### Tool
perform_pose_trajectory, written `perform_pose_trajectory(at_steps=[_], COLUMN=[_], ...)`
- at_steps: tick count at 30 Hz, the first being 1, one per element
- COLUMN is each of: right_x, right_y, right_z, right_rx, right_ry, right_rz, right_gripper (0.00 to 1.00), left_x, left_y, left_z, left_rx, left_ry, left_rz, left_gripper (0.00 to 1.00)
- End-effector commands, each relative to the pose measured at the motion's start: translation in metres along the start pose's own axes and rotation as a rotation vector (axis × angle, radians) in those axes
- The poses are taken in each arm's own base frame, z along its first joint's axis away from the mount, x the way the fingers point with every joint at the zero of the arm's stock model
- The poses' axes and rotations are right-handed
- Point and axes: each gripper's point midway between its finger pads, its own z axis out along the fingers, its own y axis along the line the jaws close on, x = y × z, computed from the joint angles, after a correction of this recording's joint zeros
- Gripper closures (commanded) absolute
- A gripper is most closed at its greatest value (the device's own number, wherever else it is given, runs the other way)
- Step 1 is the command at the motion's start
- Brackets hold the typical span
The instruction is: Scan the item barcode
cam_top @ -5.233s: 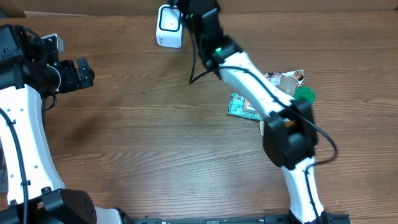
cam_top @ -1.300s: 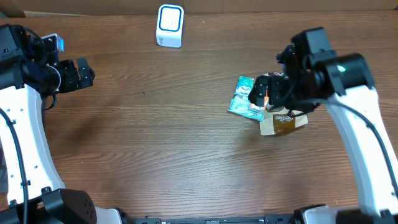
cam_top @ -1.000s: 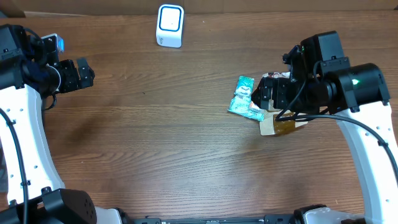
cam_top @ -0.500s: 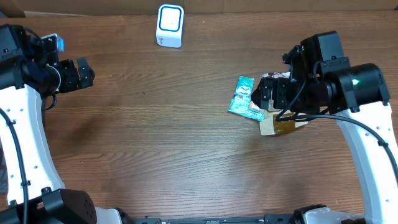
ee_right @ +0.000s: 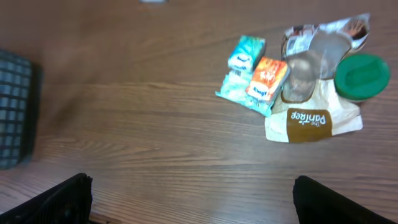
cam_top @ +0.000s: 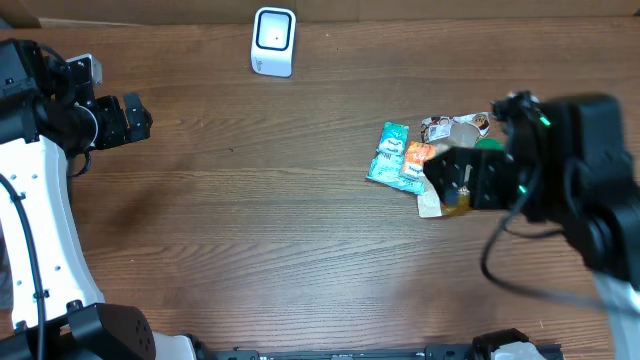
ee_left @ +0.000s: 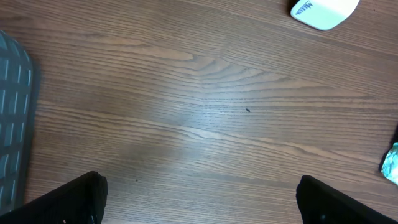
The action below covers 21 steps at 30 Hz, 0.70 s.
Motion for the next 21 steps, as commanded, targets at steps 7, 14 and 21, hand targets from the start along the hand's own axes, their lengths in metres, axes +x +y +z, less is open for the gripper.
perform_pose_trajectory(at_steps=[7, 14, 21], right_x=[-0.002, -0.015, -0.022], right_y=[-0.021, -0.04, -0.042], right_z=[-0.066, -0.092, -0.086], right_rx=[0.144, 0.243, 0.214], right_ry=[-0.27, -0.484, -0.615], right_rz=[-0.034, -0.026, -0.029], right_gripper=[0.0, 0.0, 0.0], left_x=[-0.001, -0.001, -0.001], left_y=[-0.002, -0.002, -0.002], left_z=[-0.003, -0.003, -0.003], left_rx=[0.004, 0.004, 0.004], left_ry=[-0.01, -0.01, -0.01], left_rz=[0.031, 0.031, 0.031], left_gripper=[0.0, 0.0, 0.0])
